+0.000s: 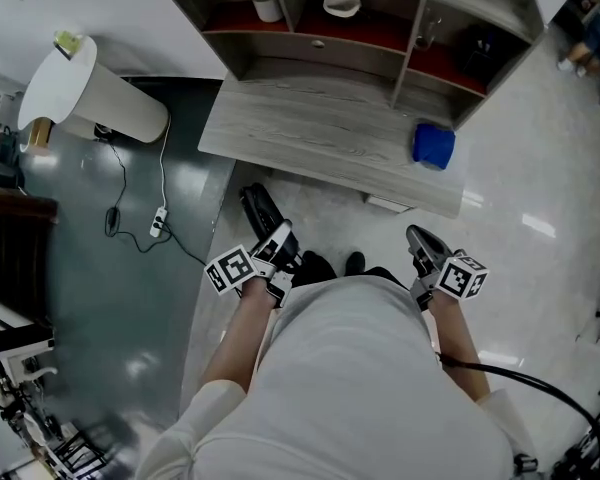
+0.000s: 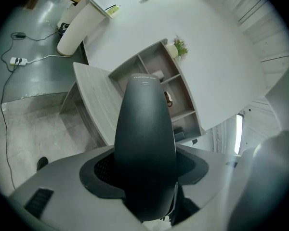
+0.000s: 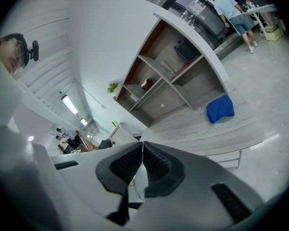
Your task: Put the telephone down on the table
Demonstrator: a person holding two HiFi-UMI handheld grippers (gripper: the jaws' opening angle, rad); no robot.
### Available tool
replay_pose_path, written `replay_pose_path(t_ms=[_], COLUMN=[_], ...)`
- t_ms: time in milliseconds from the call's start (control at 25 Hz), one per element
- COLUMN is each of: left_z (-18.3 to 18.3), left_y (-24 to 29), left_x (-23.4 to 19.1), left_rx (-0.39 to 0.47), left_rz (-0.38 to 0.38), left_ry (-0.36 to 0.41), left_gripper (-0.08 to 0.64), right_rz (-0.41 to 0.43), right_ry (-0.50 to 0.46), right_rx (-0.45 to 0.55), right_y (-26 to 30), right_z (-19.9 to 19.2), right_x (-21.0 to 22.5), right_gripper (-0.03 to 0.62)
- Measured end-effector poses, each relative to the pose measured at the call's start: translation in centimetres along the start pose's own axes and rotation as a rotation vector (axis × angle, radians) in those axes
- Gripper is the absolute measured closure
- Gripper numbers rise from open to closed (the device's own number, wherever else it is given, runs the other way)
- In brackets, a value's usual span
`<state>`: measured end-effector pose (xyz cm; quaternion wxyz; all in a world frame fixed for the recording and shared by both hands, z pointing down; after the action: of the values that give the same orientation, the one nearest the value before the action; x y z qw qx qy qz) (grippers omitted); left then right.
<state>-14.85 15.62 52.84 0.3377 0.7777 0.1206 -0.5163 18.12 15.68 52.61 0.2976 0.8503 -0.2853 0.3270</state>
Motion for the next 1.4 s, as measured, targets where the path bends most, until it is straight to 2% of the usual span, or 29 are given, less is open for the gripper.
replay_pose_path(t_ms=[320,680,1000,1240,1400], left_z=[0.1,1.6,4.5,7.5,9.8], left_y=[2.3,4.6,8.8,12.6,15.4], left_x=[1.3,0.8,-0.6,-1.3,-1.4], left_rx=[0.029,-0.015,-0.094,-0.185,-0.253], left_rz=[-0.037,-0.024,-0.011,-0.010,-0.011], left_ry=[-0.009,0.008,0.033,0.048,0.105], left_gripper=[0.264,0.264,0.264,0.264,0.264], right_rz=[0.006,-0.023,-0.082,-0.140,-0.181], right_ry=[0.012,0.034,0.048,0.073,0.084], right_rx=[-0.010,-0.016,0.007,0.041,0.076], right_y=[-0.4,1.1,4.0,6.8,8.6], right_z=[0.9,1.2,2.7,4.5,5.7], right_x=[1.5,2.2,3.0,2.6,2.3], right_gripper=[0.574,0.574,0.574,0.574,0.574])
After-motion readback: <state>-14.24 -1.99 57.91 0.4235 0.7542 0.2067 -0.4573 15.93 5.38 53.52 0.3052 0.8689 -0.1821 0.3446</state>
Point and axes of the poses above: the fingertips, and each gripper's own axes: y forward along the fingers, x to its right, z out of its top, the point moved 3 cm from there along -y, backward along the fingers, and after that the axes turned 4 degrees about -y, right-handed, at the moved point
